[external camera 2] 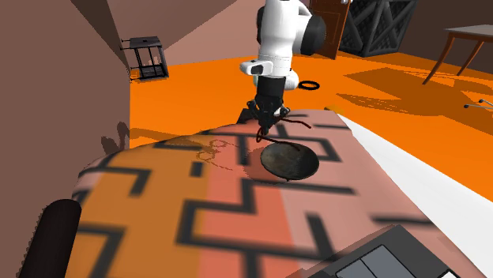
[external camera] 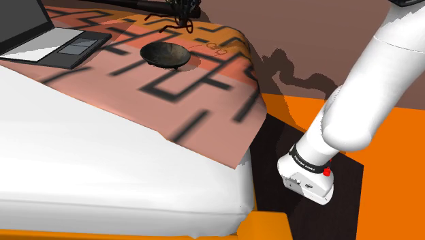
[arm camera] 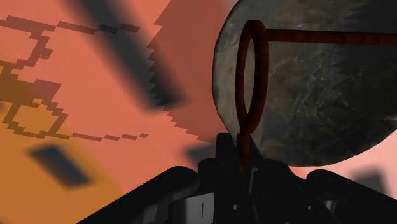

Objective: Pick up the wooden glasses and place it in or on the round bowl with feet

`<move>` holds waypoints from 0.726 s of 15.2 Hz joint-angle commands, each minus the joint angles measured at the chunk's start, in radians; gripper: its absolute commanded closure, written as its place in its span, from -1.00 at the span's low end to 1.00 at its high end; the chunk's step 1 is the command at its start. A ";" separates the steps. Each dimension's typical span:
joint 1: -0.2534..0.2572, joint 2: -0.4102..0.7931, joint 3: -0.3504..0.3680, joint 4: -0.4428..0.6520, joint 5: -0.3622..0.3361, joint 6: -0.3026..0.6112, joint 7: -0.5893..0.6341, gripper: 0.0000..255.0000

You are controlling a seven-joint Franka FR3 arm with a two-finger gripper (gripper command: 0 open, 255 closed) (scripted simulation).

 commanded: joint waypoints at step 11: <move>0.028 0.012 0.023 -0.110 -0.015 0.119 0.065 1.00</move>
